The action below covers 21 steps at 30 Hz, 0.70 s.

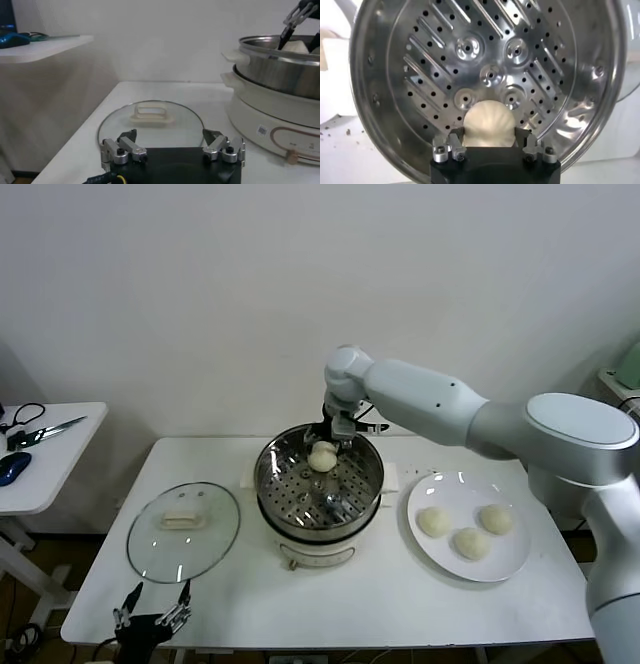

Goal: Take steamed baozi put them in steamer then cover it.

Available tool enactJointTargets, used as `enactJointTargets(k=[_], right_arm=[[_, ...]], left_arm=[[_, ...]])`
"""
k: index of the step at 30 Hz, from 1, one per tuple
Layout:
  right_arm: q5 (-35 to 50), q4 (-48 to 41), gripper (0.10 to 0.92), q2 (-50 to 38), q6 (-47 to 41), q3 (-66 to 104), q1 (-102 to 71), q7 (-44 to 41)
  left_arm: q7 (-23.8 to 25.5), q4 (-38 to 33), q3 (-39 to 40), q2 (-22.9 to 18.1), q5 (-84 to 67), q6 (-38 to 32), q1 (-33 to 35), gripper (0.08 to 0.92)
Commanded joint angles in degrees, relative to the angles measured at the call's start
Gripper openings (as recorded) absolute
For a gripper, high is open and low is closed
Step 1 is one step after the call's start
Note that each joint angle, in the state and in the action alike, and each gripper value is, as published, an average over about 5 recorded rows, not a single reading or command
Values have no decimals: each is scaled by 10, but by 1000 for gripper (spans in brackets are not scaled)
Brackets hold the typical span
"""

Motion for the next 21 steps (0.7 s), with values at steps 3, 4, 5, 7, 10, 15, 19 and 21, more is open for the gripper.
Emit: enactJointTargets(k=[3,4,5,7,10,15,19,21], right_arm=[[-31,-54,681,18,14,24,-25,23],[-26,-52,684,17,16,22,-23,24],[-16,-47,694,15,17,18,-19,23],[11,-31,733,7,17,6,-7,17],[74,-2,798,-16,17,-19,30,-11],[297,41,822,-75,-19,-107,142,-68],[536,106,823,-150,-139,-241,268,-100],[586,144,823,-196,-224,-297,315,-106]], left_arm=[[0,1,-1,1,0,0,0,823],[0,1,-1,0,0,0,0,823],[0,1,0,0,0,0,0,823],[0,0,0,-1,1,0,0,823],[0,-2,1,-3,2,1,1,823],[1,-5,2,-7,7,2,2,823],[5,-9,4,-7,8,7,4,823],[6,-10,4,-7,7,8,4,823]])
